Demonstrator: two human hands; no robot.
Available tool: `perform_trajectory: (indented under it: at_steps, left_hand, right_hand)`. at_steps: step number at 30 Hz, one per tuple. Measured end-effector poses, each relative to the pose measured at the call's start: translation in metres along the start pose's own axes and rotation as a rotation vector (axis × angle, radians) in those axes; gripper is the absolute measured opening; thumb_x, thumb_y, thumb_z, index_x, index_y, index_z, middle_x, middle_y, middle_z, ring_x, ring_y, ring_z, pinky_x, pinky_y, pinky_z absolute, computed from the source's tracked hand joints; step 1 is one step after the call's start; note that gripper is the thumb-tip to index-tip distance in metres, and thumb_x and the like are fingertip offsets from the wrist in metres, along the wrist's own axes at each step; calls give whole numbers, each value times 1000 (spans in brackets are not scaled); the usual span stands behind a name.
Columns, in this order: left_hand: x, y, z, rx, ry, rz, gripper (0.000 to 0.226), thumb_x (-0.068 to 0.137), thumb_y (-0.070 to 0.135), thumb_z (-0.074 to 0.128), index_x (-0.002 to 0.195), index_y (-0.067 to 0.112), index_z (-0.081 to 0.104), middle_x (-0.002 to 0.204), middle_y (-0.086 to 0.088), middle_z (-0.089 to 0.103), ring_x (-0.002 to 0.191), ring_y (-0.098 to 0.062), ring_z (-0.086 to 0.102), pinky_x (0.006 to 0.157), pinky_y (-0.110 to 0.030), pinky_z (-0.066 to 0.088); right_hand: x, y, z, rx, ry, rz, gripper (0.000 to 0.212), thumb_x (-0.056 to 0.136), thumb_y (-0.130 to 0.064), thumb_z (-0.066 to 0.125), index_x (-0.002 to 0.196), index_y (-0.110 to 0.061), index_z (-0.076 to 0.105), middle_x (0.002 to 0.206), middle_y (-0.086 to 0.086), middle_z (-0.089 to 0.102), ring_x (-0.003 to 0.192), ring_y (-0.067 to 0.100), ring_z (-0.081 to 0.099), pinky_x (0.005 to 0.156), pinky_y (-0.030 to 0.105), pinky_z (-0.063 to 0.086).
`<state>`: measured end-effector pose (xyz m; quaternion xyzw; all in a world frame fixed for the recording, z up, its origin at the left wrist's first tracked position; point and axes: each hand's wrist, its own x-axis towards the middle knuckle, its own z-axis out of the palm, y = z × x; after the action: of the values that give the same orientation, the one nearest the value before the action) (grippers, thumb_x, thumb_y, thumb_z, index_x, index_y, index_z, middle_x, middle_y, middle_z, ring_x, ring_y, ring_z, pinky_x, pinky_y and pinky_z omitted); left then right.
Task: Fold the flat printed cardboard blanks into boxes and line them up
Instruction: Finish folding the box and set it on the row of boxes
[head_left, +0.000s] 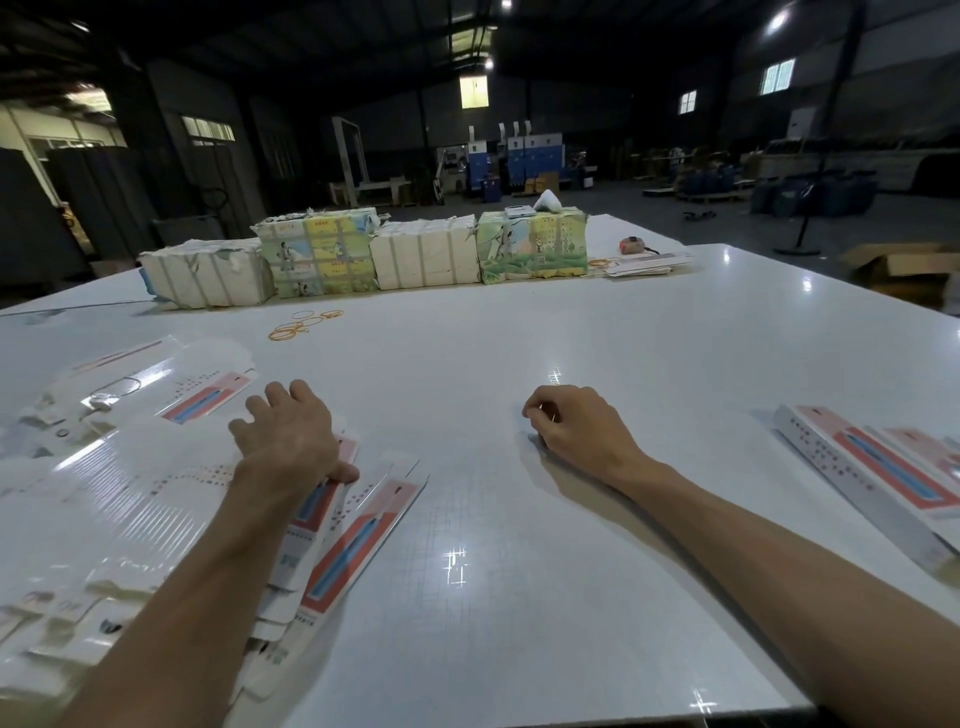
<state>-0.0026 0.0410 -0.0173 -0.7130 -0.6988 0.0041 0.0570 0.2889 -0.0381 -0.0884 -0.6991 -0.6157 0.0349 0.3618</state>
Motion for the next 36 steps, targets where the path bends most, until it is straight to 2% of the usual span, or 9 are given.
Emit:
perform_trajectory:
  at_steps: [4, 10, 15, 18, 20, 22, 26, 30, 36]
  left_hand:
    - [0, -10, -3, -28, -49, 4, 84, 69, 70, 85, 123, 11, 60, 109, -8, 68, 102, -26, 69, 100, -42, 56]
    - [-4, -7, -6, -39, -10, -4, 113, 67, 65, 90, 145, 6, 32, 141, -20, 49, 132, -36, 53, 107, -48, 47]
    - [-1, -7, -8, -100, 69, 67, 57, 86, 54, 79, 123, 13, 67, 122, -13, 57, 116, -33, 60, 99, -46, 55]
    - [4, -10, -15, -197, 166, 104, 50, 87, 54, 78, 114, 12, 74, 114, -11, 64, 111, -32, 64, 88, -46, 59]
    - [5, -10, -27, -454, 64, 207, 37, 91, 50, 76, 100, 14, 74, 90, -6, 74, 76, -24, 76, 64, -37, 61]
    - [3, -4, -41, -710, -60, 308, 30, 96, 45, 72, 93, 16, 74, 77, -4, 77, 61, -20, 76, 54, -29, 56]
    - [-11, 35, -47, -1146, -376, 436, 35, 101, 39, 66, 101, 5, 71, 82, -8, 80, 67, -22, 78, 55, -28, 60]
    - [-26, 81, -13, -1527, -702, 474, 35, 109, 25, 54, 132, -1, 56, 109, -16, 79, 95, -33, 79, 72, -38, 65]
    - [-35, 105, 44, -1610, -743, 465, 46, 107, 50, 53, 128, 9, 59, 109, -13, 80, 89, -34, 79, 68, -33, 63]
  right_hand:
    - [0, 1, 0, 10, -6, -2, 18, 97, -23, 55, 91, -28, 72, 75, -18, 68, 74, -6, 62, 61, 25, 40]
    - [0, -1, -1, -9, -20, -10, 18, 98, -23, 55, 93, -27, 73, 77, -18, 67, 75, -2, 62, 63, 26, 41]
    - [0, -1, -2, -13, -34, -14, 18, 97, -23, 56, 93, -28, 73, 75, -22, 66, 75, -3, 62, 64, 26, 41]
    - [-1, -2, -2, -21, -43, -21, 18, 97, -23, 56, 93, -28, 73, 77, -22, 65, 77, -1, 62, 64, 25, 41]
    - [-1, -3, -1, -17, -47, -20, 18, 97, -22, 56, 92, -28, 72, 78, -21, 66, 77, 0, 62, 65, 26, 42]
    - [-2, -4, -2, -1, -44, -15, 18, 97, -21, 56, 90, -28, 71, 76, -21, 66, 75, -3, 63, 66, 28, 43]
    - [-4, -9, -8, 145, 15, 0, 20, 98, -17, 56, 91, -22, 73, 70, -11, 69, 65, 4, 65, 72, 39, 56]
    - [-4, -13, -17, 290, 181, 5, 17, 103, -12, 58, 98, -13, 74, 73, 0, 70, 62, 10, 63, 72, 45, 60]
    - [-4, -15, -18, 266, 261, -96, 23, 108, -16, 56, 129, -16, 65, 93, -3, 66, 87, 12, 66, 81, 28, 59]
